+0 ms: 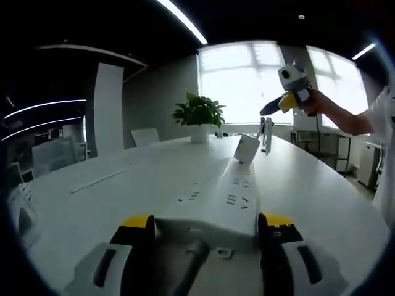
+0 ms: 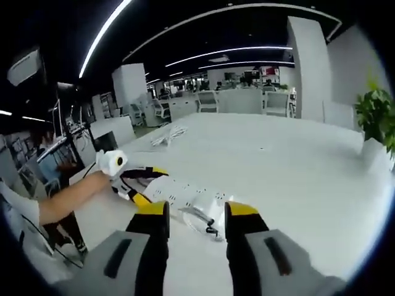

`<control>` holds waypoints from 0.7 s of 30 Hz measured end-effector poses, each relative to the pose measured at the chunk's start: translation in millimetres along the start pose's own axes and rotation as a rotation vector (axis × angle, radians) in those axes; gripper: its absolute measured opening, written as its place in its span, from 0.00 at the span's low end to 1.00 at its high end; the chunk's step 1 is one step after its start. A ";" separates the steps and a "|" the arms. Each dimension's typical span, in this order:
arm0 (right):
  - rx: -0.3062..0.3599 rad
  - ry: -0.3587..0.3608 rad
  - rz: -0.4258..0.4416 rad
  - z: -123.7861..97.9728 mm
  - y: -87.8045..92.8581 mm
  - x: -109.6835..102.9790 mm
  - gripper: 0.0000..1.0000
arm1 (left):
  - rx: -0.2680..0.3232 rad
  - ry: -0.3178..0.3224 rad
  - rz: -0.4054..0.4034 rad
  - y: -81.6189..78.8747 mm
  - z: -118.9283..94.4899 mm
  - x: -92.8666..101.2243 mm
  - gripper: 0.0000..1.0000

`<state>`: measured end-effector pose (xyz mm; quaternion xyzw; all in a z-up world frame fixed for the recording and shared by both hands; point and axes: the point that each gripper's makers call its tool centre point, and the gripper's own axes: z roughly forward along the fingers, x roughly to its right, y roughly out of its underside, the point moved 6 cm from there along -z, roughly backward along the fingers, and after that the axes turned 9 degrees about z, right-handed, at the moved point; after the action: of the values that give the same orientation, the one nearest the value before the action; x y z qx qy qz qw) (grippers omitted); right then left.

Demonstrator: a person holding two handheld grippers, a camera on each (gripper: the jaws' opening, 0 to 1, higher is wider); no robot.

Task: Straighten the power strip on the desk, plug the charger into it

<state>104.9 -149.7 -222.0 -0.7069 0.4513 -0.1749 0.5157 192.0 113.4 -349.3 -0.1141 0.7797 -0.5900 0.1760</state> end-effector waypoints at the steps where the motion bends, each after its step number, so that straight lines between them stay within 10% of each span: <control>1: 0.003 0.002 -0.004 -0.7 0.2 0.8 0.34 | 0.001 0.000 -0.003 -0.2 -0.1 0.6 0.70; 21: 0.018 -0.002 0.001 -4.1 14.3 9.5 0.35 | 0.089 -0.008 -0.152 -14.6 -12.4 -10.8 0.70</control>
<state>100.5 -160.7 -235.1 -0.7021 0.4496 -0.1778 0.5228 196.3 124.4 -330.8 -0.1674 0.7410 -0.6354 0.1388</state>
